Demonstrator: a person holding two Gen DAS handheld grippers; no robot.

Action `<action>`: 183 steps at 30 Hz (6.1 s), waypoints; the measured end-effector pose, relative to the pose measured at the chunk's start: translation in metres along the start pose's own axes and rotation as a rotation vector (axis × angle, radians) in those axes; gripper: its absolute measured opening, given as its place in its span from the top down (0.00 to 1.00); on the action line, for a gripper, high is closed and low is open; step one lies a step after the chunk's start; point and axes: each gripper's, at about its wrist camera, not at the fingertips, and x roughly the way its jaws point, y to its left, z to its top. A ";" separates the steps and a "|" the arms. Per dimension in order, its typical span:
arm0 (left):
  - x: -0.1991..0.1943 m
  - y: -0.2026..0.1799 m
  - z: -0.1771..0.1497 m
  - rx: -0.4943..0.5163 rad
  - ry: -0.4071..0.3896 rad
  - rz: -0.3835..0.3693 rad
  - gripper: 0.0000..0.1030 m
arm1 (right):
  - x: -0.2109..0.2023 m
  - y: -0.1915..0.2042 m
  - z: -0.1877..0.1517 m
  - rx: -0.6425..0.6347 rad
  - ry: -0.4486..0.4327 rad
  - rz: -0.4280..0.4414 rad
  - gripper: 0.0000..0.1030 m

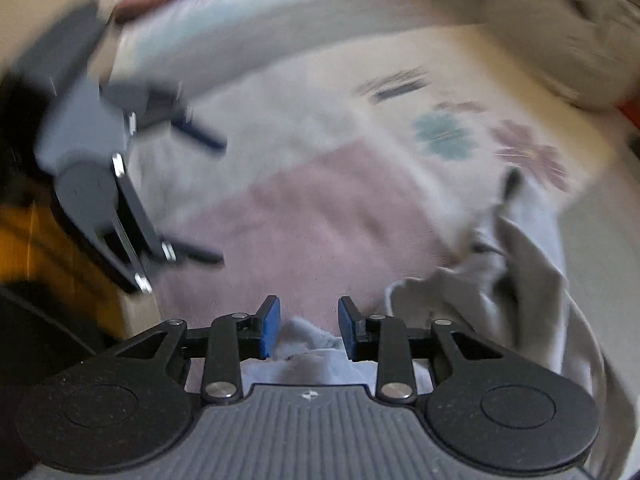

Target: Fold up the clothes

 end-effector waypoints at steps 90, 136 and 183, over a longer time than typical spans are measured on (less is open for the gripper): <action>0.046 0.084 -0.038 -0.858 -0.205 -0.648 0.09 | -0.059 -0.048 -0.129 0.693 -0.560 0.197 0.54; 0.015 0.203 0.127 -0.384 -0.201 -0.137 0.96 | -0.049 -0.039 -0.121 0.884 -0.475 -0.085 0.46; 0.060 0.360 0.232 -0.323 -0.156 0.094 0.96 | -0.038 -0.050 -0.007 0.730 -0.303 -0.257 0.31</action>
